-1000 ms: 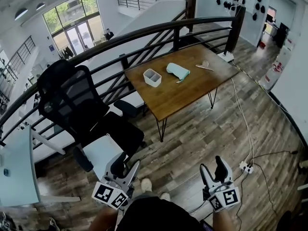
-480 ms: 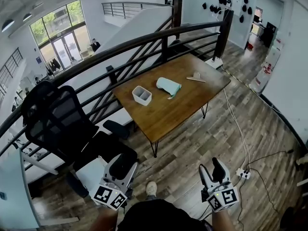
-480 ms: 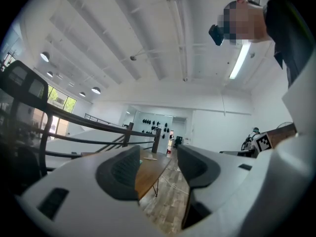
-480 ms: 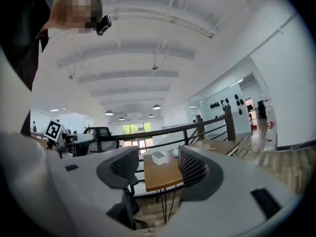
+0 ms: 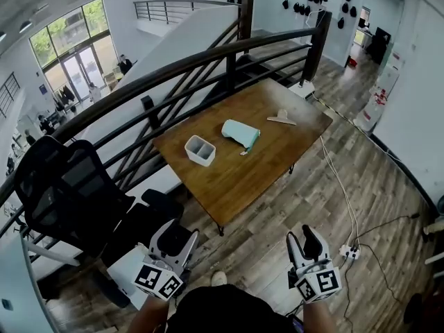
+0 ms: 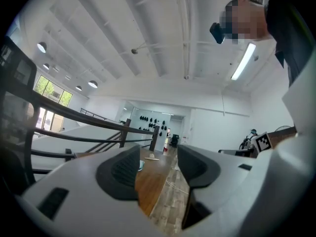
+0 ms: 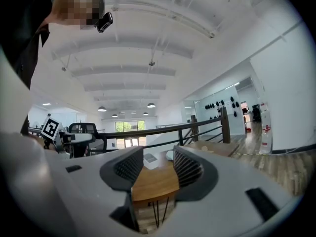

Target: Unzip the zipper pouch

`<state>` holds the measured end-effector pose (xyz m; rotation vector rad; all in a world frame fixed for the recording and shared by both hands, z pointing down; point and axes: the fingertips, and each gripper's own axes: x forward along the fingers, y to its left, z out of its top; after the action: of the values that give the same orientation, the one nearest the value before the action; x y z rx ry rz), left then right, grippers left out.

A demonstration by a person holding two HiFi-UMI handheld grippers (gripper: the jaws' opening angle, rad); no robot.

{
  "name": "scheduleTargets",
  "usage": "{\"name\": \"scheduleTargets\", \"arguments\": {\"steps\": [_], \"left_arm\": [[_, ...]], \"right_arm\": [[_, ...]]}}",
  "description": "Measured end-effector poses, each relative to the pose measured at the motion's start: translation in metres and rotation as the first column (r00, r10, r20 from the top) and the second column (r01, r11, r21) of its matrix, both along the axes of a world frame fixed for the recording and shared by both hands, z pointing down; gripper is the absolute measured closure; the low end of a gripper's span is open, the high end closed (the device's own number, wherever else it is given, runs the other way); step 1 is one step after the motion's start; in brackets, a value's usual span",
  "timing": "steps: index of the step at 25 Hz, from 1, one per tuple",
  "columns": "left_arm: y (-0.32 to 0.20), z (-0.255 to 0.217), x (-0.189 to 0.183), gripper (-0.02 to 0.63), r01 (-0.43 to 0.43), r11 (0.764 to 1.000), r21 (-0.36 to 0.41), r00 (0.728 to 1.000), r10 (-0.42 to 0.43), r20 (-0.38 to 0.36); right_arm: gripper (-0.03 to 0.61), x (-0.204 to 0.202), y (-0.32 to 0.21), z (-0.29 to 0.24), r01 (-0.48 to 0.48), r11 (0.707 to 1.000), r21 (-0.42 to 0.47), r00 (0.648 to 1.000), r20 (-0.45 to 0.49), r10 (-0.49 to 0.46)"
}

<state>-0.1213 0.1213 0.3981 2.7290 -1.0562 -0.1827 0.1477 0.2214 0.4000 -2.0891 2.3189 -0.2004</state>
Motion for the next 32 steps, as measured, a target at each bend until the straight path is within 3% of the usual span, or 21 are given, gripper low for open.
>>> {"name": "scheduleTargets", "arguments": {"steps": [10, 20, 32], "left_arm": [[-0.049, 0.018, 0.014, 0.37, -0.063, 0.997, -0.049, 0.998, 0.063, 0.012], [-0.104, 0.027, 0.035, 0.37, -0.025, 0.998, -0.054, 0.999, 0.026, 0.032], [-0.187, 0.022, 0.104, 0.37, -0.018, 0.999, -0.048, 0.997, 0.021, 0.076]], "right_arm": [[0.393, 0.003, -0.046, 0.01, -0.023, 0.999, -0.037, 1.0, 0.013, 0.023], [0.394, 0.034, -0.117, 0.026, 0.01, 0.999, -0.049, 0.999, 0.039, -0.008], [0.403, 0.095, -0.228, 0.026, 0.092, 0.995, -0.04, 0.995, 0.051, -0.09]]}}
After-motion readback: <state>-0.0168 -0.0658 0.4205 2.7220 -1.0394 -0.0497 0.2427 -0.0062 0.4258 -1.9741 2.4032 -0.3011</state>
